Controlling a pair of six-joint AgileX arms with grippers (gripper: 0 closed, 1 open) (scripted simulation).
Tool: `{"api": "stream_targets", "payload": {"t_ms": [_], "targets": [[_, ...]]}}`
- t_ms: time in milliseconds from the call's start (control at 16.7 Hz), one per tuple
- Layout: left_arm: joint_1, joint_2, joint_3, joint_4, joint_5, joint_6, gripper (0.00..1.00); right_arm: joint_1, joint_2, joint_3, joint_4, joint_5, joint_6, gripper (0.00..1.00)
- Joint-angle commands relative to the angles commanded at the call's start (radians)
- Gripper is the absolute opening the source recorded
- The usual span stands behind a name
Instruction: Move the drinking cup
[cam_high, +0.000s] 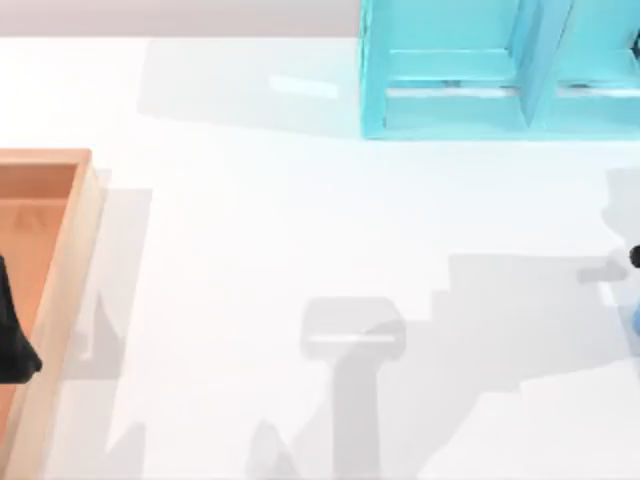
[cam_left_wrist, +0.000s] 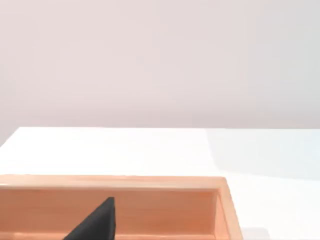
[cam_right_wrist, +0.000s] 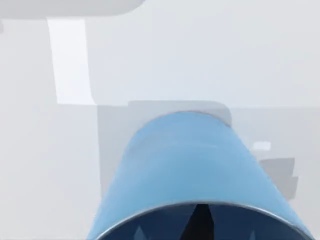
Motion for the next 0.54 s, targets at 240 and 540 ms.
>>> {"api": "stream_targets", "payload": {"t_ms": [240, 540], "targets": [[0.000, 0.000, 0.000, 0.000, 0.000, 0.000, 1.00, 0.000, 0.000, 0.000, 0.000, 0.000, 0.000, 1.00], [0.000, 0.000, 0.000, 0.000, 0.000, 0.000, 1.00, 0.000, 0.000, 0.000, 0.000, 0.000, 0.000, 1.00]]}}
